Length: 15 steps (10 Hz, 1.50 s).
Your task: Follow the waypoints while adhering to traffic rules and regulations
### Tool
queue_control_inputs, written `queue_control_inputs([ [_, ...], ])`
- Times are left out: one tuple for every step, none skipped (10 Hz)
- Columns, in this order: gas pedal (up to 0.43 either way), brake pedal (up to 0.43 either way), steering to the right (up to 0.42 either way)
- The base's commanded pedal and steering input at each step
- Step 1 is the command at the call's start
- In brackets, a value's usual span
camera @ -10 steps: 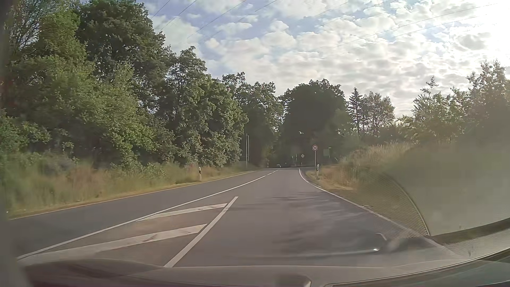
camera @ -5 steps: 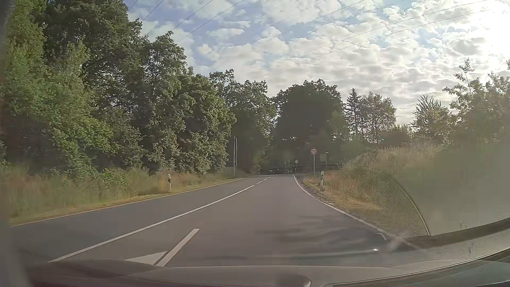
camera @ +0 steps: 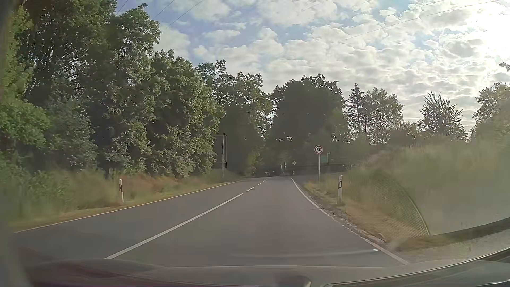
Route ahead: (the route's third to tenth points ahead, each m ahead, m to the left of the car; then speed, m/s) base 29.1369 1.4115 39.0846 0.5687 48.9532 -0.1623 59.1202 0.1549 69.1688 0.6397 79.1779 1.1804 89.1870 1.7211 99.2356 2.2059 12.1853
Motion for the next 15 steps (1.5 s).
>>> queue_control_inputs([
  [0.358, 0.030, 0.011],
  [0.358, 0.030, 0.011],
  [0.358, 0.030, 0.011],
  [0.358, 0.030, 0.010],
  [0.358, 0.030, 0.008],
  [0.358, 0.030, 0.007],
  [0.350, 0.030, 0.007],
  [0.311, 0.030, 0.007],
  [0.287, 0.030, 0.007],
  [0.268, 0.030, 0.007],
  [0.240, 0.030, 0.007],
  [0.228, 0.030, 0.007],
  [0.220, 0.030, 0.006],
  [0.197, 0.030, 0.005],
  [0.177, 0.030, 0.005],
])
